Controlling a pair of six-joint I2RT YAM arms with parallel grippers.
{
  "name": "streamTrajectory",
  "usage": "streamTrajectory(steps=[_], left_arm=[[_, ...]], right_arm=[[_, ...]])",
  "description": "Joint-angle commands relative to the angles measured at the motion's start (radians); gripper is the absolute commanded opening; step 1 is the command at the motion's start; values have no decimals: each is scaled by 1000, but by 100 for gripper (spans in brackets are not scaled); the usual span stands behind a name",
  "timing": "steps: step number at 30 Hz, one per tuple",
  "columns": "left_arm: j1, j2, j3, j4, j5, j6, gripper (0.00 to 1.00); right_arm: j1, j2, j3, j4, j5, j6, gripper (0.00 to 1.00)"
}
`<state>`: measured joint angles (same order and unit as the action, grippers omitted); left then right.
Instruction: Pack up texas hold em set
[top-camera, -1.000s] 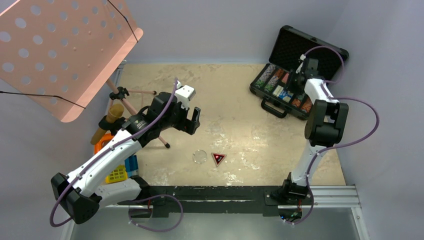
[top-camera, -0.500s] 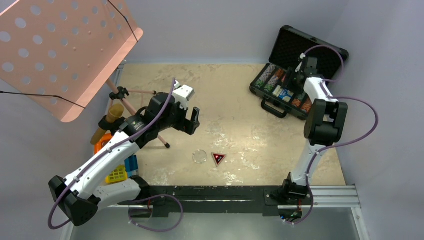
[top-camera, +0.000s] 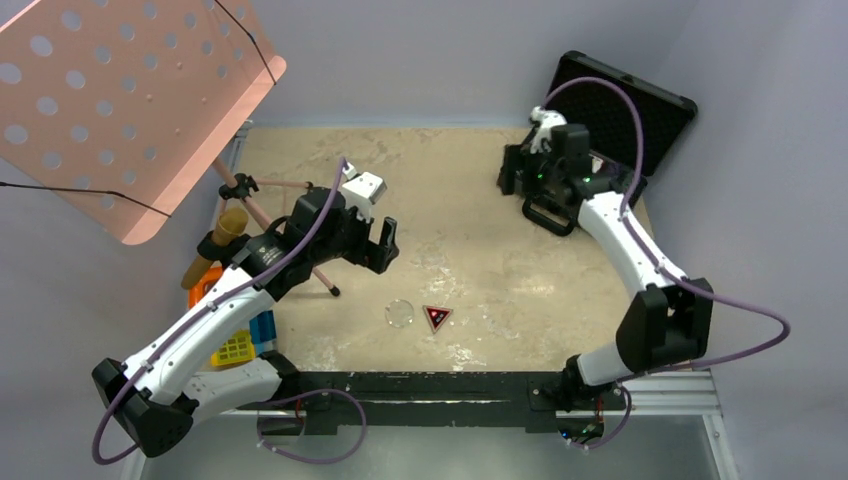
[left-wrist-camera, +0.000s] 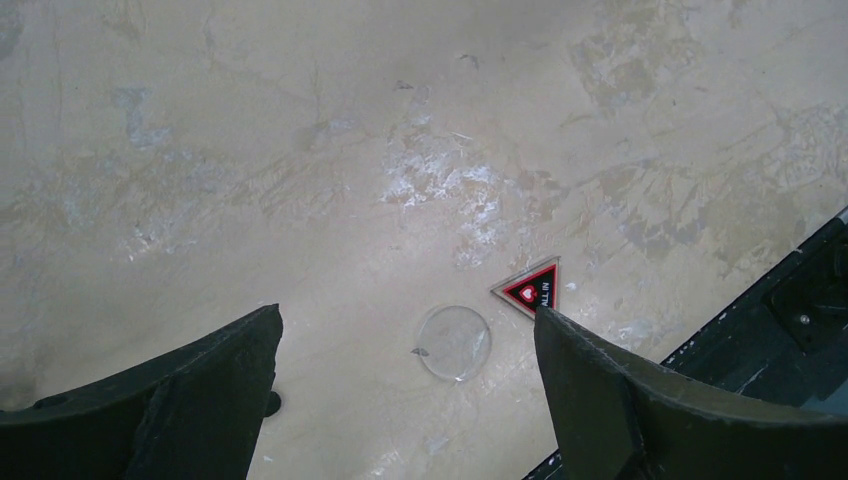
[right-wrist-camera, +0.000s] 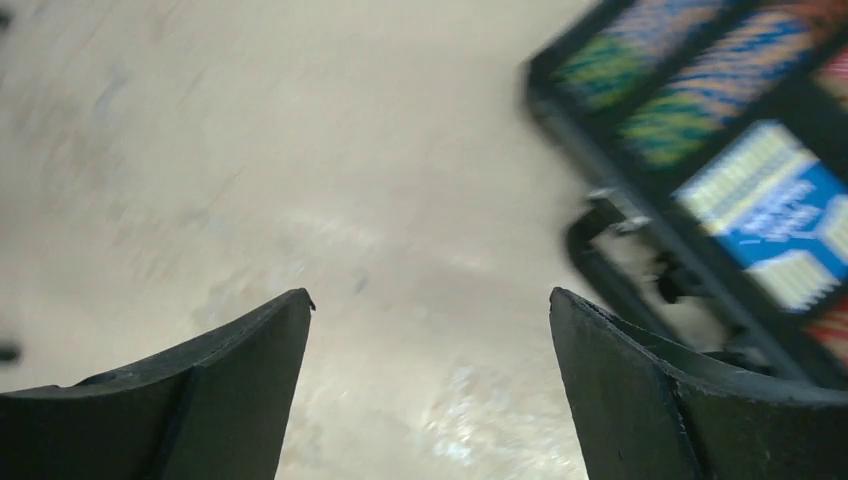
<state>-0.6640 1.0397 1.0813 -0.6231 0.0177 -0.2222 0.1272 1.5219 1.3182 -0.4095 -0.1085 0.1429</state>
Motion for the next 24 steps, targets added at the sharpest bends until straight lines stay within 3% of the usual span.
streamTrajectory(steps=[1, 11, 24], left_arm=[[5, -30, 5, -18, -62, 30, 100], [6, -34, -6, -19, -127, 45, 100], [7, -17, -3, -23, -129, 36, 100]], right_arm=[[194, -103, -140, 2, 23, -76, 93], [563, -94, -284, -83, 105, 4, 94], [804, 71, -281, -95, 159, 356, 94]])
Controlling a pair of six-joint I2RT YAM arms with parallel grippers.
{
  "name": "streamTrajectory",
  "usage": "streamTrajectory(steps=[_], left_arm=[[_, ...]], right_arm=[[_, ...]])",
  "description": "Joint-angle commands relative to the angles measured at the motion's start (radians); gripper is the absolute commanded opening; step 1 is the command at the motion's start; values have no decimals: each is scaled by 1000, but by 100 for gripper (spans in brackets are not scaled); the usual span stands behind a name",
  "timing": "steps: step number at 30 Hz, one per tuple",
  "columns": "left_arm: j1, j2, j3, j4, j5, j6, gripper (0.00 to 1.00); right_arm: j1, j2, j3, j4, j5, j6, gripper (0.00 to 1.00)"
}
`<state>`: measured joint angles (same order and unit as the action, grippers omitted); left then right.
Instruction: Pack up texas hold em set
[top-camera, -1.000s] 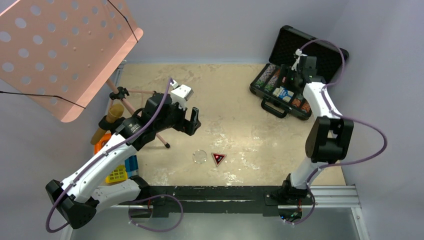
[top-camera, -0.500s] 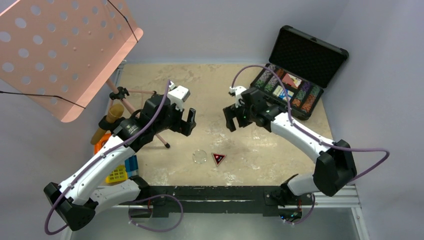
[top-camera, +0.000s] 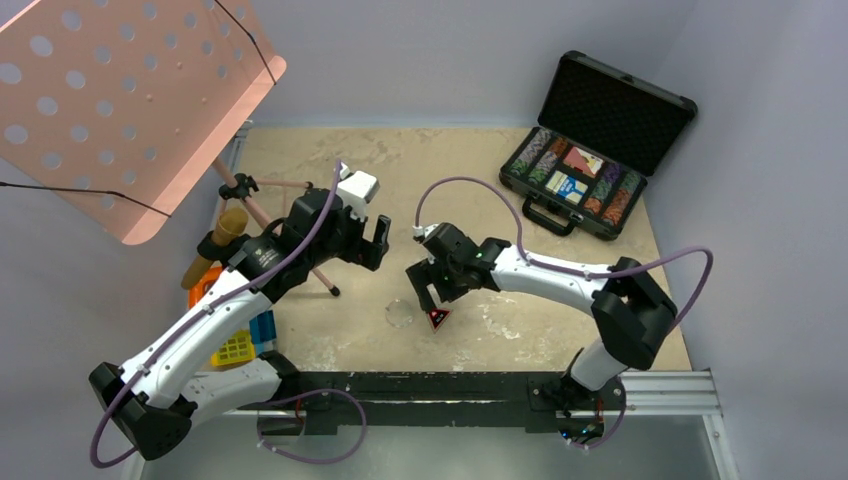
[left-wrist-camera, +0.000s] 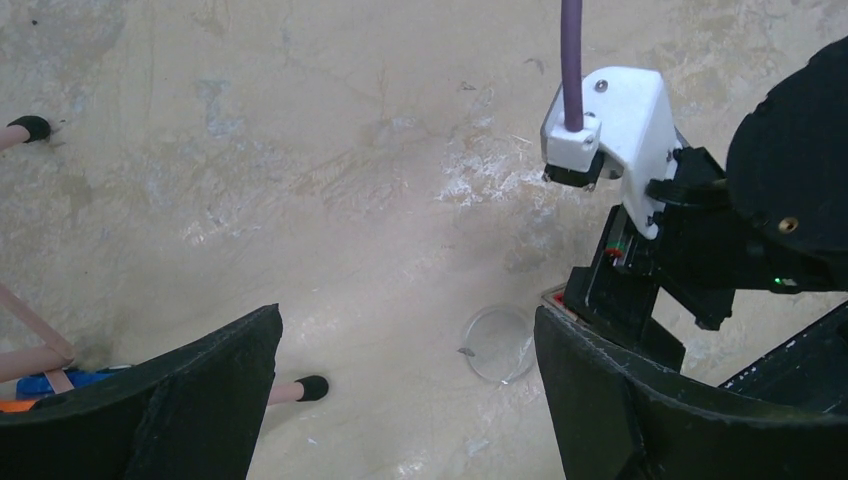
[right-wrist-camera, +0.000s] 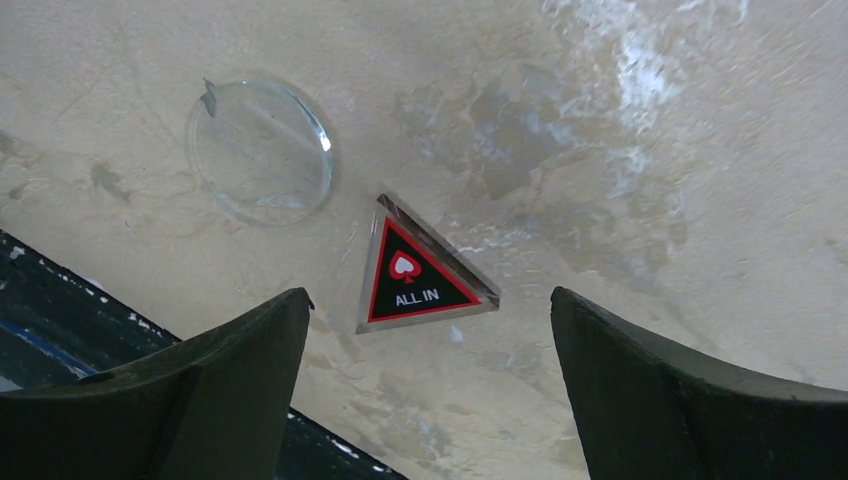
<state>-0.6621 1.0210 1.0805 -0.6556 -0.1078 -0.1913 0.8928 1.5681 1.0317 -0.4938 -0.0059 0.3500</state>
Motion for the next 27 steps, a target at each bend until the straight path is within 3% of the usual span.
streamTrajectory(steps=[1, 27], left_arm=[[5, 1, -4, 9, -4, 4, 100], [4, -1, -2, 7, -9, 0, 100]], right_arm=[[48, 35, 5, -12, 65, 163, 94], [119, 114, -28, -15, 158, 300, 84]])
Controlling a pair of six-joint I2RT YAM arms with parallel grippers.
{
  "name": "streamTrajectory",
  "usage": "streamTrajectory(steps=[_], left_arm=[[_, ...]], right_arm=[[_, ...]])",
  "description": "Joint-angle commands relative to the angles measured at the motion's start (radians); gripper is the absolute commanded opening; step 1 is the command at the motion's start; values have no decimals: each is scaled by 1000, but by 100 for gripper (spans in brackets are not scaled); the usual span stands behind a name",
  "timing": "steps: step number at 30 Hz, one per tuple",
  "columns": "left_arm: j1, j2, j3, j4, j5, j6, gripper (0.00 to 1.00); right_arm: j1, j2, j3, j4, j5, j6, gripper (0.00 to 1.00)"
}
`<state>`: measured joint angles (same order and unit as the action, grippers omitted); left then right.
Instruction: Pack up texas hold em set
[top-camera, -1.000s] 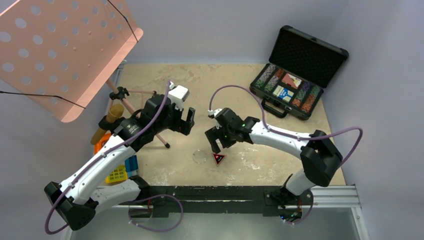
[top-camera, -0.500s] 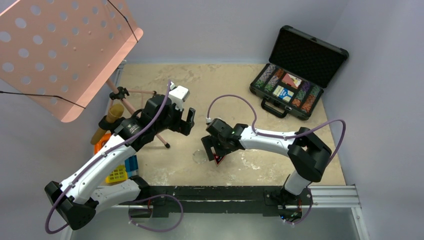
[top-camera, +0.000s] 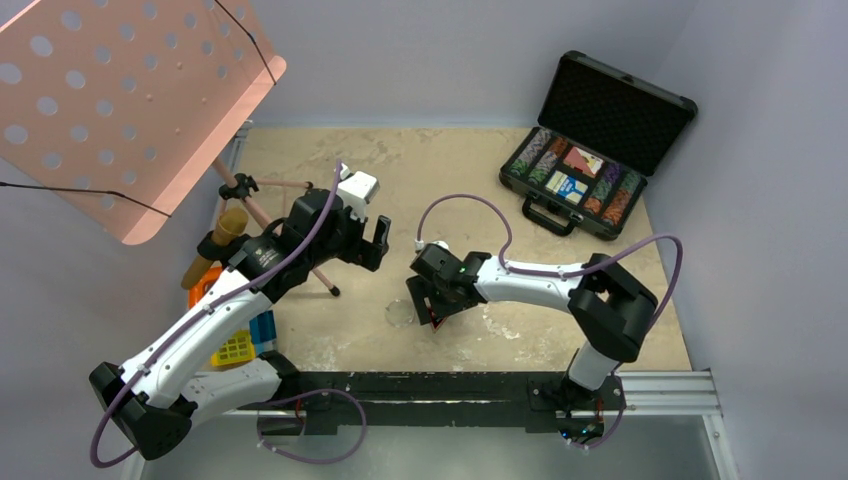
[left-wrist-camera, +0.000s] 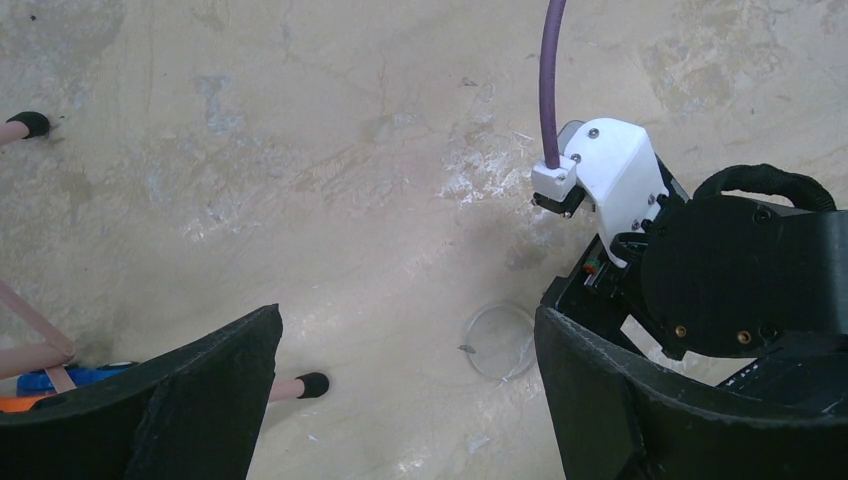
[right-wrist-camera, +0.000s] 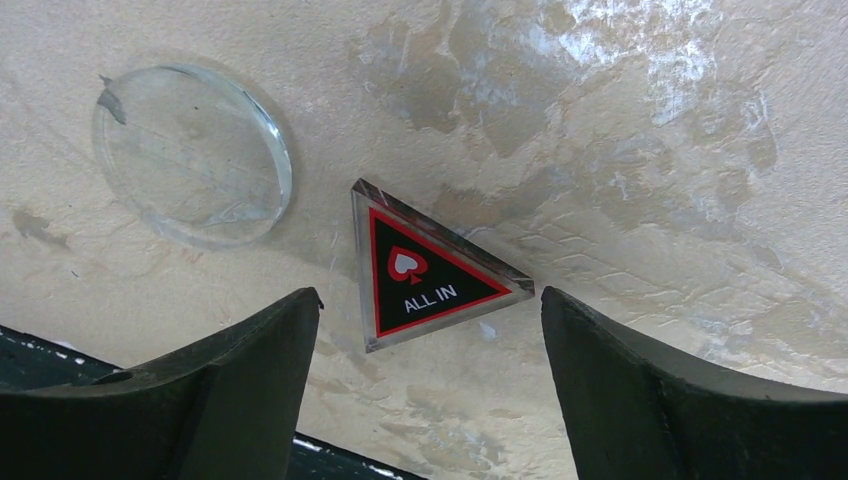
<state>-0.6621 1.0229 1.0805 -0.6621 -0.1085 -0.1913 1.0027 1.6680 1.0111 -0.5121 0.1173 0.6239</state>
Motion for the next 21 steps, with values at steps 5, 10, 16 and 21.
streamTrajectory(steps=[5, 10, 16, 21], left_arm=[[4, -4, -1, 13, -8, -1, 100], [5, -4, -1, 13, -8, -2, 100], [5, -7, -1, 13, -9, -2, 100], [4, -10, 0, 12, -8, -4, 100]], right_arm=[[13, 24, -8, 1, 48, 28, 80], [18, 40, -8, 2, 61, 27, 76], [26, 60, -8, -19, 88, 31, 70], [30, 74, -6, -19, 95, 28, 64]])
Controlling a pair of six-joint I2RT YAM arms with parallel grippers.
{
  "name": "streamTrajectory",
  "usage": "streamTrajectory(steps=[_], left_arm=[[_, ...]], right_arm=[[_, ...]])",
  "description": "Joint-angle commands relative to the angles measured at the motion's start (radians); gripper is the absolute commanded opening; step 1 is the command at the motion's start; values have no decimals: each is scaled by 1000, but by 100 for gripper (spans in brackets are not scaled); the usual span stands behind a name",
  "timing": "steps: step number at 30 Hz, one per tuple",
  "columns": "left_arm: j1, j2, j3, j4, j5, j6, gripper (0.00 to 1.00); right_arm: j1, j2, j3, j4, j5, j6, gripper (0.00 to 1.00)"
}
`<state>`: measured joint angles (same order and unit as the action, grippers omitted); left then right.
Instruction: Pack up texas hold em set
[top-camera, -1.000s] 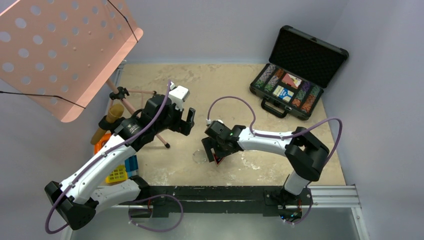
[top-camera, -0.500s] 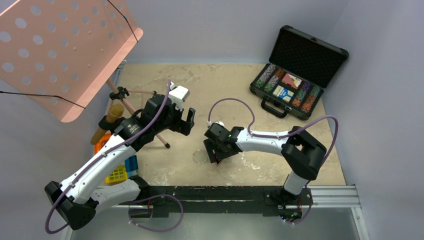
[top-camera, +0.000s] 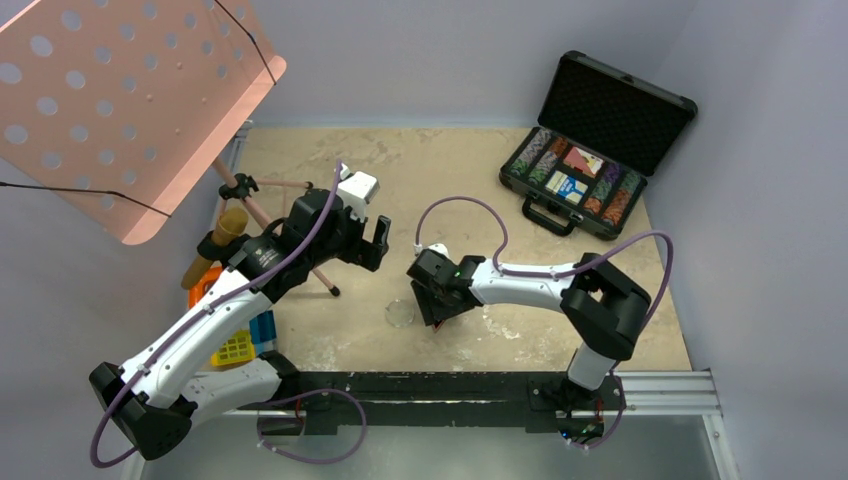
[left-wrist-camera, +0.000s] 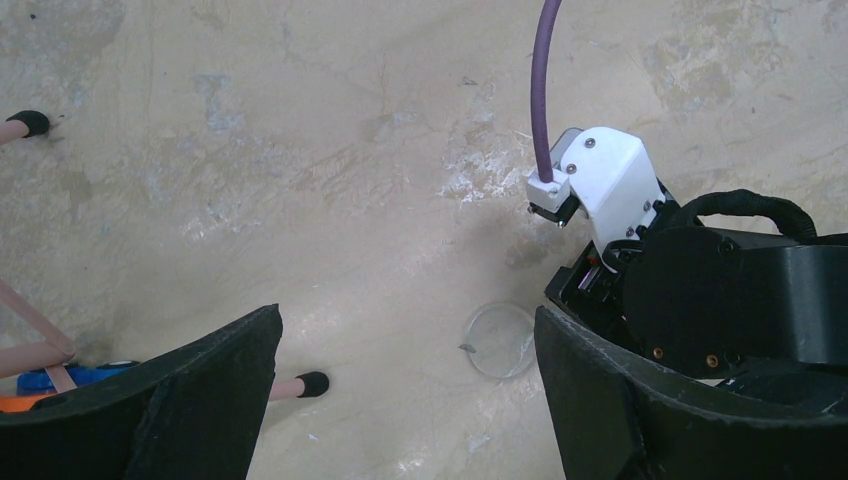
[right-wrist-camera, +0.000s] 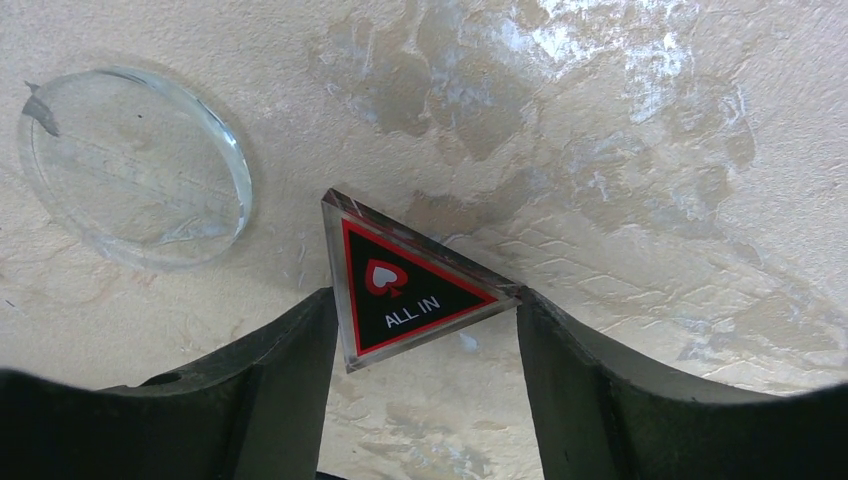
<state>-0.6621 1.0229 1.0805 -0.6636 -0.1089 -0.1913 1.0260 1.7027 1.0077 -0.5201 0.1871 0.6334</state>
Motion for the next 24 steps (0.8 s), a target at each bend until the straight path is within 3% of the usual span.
streamTrajectory(steps=[1, 8, 15, 19, 24], left_arm=[[4, -11, -1, 14, -8, -4, 100], [5, -13, 0, 15, -15, -3, 100], [5, -38, -4, 18, -37, -2, 100], [5, -53, -6, 20, -37, -3, 100], [5, -71, -6, 21, -29, -5, 100]], right_arm=[[6, 44, -1, -11, 26, 16, 61], [8, 13, 46, -52, 55, -23, 45], [-39, -37, 163, -117, 84, -112, 37], [-133, -82, 200, -130, 82, -171, 31], [-343, -124, 219, -70, 72, -259, 31]])
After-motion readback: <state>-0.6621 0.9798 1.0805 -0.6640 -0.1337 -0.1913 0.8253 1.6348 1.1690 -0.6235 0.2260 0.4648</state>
